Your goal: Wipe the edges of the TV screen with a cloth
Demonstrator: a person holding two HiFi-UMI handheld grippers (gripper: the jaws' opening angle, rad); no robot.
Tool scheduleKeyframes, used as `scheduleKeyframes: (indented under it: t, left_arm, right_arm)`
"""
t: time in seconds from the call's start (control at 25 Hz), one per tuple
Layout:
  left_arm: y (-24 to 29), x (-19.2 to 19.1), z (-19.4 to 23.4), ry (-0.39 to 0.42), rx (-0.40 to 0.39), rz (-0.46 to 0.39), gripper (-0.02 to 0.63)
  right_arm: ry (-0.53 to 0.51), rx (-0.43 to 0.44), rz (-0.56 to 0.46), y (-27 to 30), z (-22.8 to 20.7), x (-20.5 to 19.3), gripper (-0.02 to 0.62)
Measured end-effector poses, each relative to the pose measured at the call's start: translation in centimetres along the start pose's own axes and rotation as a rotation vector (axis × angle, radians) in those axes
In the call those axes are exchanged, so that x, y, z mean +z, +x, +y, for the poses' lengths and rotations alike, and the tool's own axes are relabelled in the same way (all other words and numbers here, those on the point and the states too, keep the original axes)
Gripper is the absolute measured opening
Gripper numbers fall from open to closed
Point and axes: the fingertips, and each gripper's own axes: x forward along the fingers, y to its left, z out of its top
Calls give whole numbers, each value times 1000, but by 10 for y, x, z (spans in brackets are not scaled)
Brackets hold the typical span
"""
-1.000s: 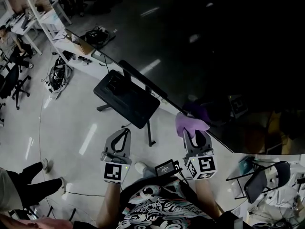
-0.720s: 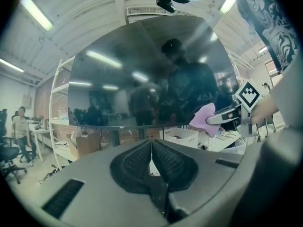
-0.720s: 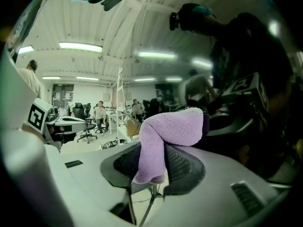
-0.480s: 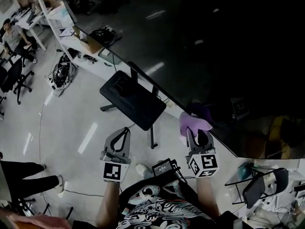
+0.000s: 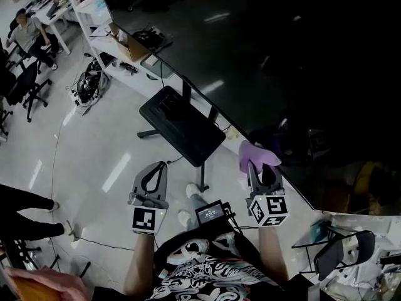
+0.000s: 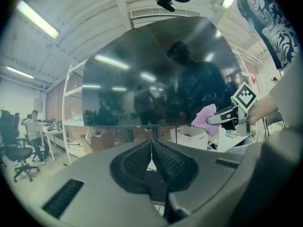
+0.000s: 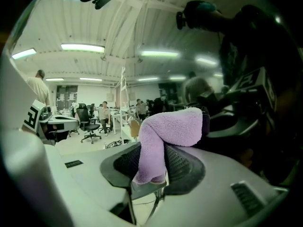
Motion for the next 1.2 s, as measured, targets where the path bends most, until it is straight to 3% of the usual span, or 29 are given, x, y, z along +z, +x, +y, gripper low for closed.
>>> scheduleKeyframes:
  t: [0.44, 1.2]
  left_arm:
    - [17, 2, 6, 17, -7, 3, 17]
    - [56, -5, 62, 1, 9, 3, 17]
  right_arm:
    - [27, 37, -13, 17, 11, 5, 149]
    - [23, 91, -10, 78, 43, 26, 149]
